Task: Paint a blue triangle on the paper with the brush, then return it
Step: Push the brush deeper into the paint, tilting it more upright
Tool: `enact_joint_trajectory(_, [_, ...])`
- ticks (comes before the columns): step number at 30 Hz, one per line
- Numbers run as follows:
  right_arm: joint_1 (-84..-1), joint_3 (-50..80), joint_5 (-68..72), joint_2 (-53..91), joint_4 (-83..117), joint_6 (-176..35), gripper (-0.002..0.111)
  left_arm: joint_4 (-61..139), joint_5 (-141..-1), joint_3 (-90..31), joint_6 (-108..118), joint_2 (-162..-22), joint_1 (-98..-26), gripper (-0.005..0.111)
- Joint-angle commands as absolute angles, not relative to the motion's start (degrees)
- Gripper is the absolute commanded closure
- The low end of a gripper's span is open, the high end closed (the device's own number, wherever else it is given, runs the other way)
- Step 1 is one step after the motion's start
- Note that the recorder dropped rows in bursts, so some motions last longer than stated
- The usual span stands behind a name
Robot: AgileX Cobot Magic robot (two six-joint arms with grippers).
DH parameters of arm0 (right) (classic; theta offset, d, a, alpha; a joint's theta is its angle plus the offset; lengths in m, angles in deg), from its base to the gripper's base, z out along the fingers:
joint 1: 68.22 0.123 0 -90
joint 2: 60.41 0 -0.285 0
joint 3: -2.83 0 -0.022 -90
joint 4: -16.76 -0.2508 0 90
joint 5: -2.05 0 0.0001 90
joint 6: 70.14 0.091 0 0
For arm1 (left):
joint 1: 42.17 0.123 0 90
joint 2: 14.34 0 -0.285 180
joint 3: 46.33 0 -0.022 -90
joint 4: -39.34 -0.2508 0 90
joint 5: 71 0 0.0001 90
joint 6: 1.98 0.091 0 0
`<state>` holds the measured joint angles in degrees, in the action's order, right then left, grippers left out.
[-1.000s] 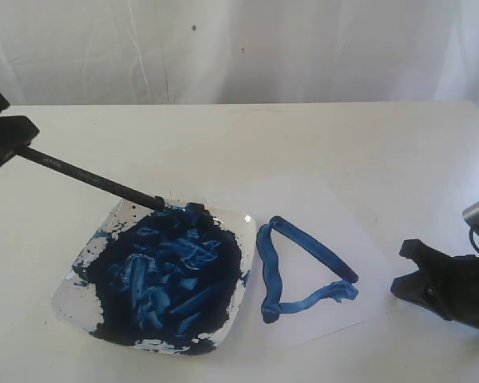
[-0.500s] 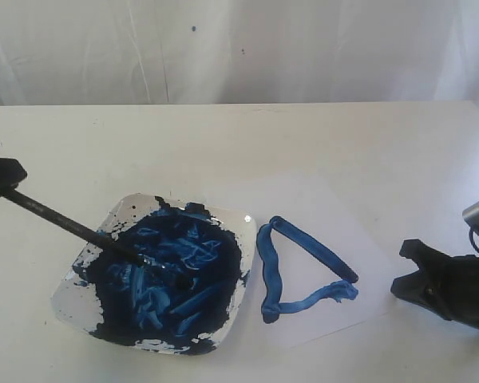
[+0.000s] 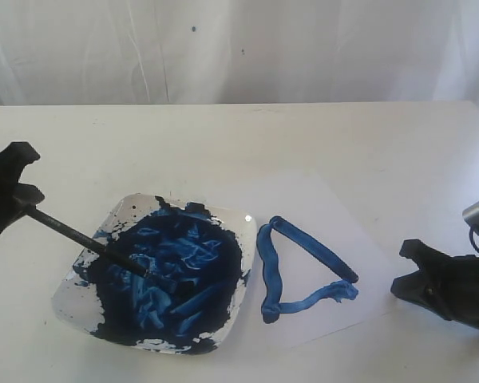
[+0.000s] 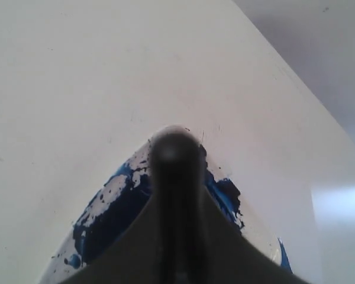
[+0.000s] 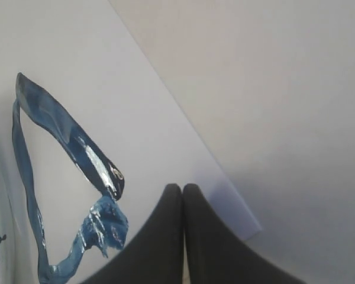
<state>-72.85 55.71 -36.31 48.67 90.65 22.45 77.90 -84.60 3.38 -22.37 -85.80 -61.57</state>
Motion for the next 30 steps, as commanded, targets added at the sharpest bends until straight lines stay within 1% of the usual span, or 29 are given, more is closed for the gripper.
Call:
enact_joint_trajectory(1, [-72.75, 55.53, -36.12, 48.89, 91.01, 22.61, 0.108, 77.83, -86.19, 3.45, -23.02, -88.51, -61.54, 0.107])
enact_joint_trajectory(15, [-72.75, 55.53, -36.12, 48.89, 91.01, 22.61, 0.108, 78.45, -94.21, 3.23, -24.67, -93.43, -61.19, 0.107])
enact_joint_trajectory(19, [-72.75, 55.53, -36.12, 48.89, 91.01, 22.61, 0.108, 78.42, -92.3, 0.92, -24.68, -95.68, -60.47, 0.107])
enact_joint_trajectory(25, [-72.75, 55.53, -36.12, 48.89, 91.01, 22.61, 0.108, 78.03, -88.9, -5.82, -23.26, -98.34, -60.29, 0.107])
enact_joint_trajectory(30, [-72.75, 55.53, -36.12, 48.89, 91.01, 22.61, 0.108, 78.03, -82.12, -12.0, -22.57, -101.62, -58.18, 0.107])
